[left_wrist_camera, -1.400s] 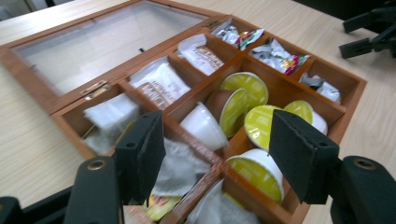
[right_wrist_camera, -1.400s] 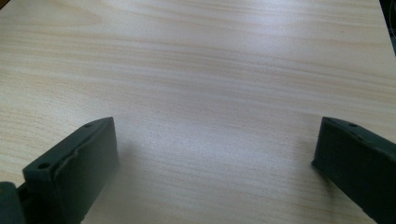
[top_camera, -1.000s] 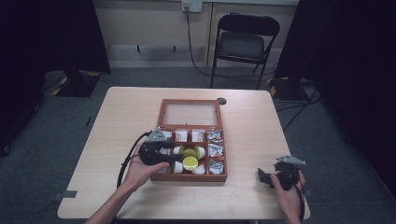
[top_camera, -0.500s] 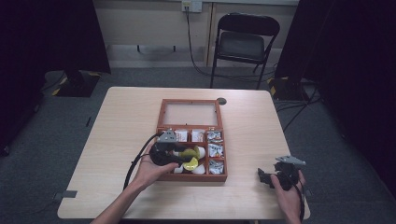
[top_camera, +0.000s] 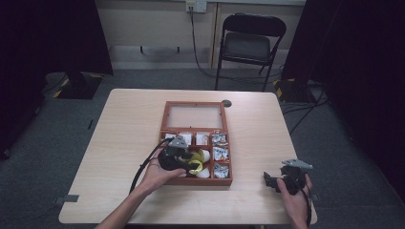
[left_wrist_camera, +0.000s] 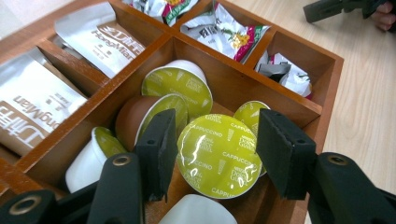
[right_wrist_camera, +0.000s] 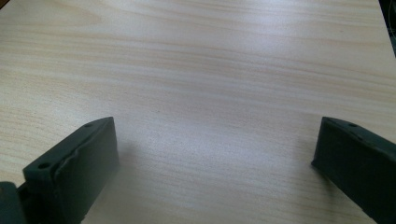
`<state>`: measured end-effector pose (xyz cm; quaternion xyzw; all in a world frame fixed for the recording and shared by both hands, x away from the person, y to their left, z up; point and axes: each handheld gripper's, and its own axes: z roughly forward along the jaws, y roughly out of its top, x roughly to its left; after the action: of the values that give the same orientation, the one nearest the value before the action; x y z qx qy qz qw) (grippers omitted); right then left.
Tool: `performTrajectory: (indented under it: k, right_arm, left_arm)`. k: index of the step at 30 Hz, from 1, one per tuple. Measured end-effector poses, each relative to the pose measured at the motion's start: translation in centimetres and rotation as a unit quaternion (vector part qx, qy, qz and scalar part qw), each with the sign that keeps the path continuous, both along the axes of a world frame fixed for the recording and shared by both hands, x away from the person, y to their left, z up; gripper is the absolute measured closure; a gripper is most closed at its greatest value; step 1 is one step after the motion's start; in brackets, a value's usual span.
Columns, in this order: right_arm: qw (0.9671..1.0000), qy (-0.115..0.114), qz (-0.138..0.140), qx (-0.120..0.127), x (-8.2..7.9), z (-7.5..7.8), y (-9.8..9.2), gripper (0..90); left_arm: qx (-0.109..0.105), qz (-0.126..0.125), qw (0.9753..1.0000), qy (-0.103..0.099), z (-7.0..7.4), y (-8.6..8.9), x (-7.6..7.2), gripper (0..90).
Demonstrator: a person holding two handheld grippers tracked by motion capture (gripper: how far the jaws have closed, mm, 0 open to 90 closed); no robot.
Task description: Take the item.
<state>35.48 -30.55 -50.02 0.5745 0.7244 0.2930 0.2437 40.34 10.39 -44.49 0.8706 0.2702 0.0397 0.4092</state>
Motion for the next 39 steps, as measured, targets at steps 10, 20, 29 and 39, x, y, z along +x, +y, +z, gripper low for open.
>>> performTrajectory:
  k: [10,20,29,39]
  right_arm:
    - [1.0000,0.000,0.000,0.000,0.0,0.0,0.0,0.0]
    - [1.0000,0.000,0.000,0.000,0.0,0.0,0.0,0.0]
    - [1.0000,0.000,0.000,0.000,0.0,0.0,0.0,0.0]
    - [1.0000,0.000,0.000,0.000,0.0,0.0,0.0,0.0]
  left_arm:
    - [0.031,-0.007,0.9994,0.010,-0.7,-0.7,0.2,43.7]
    - [0.052,-0.014,0.9984,0.018,-1.3,-1.2,0.2,39.9]
    - [0.079,-0.027,0.9962,0.023,-1.7,-1.5,0.2,38.2]
    - [0.079,-0.018,0.9964,0.026,-1.8,-1.7,0.3,37.6]
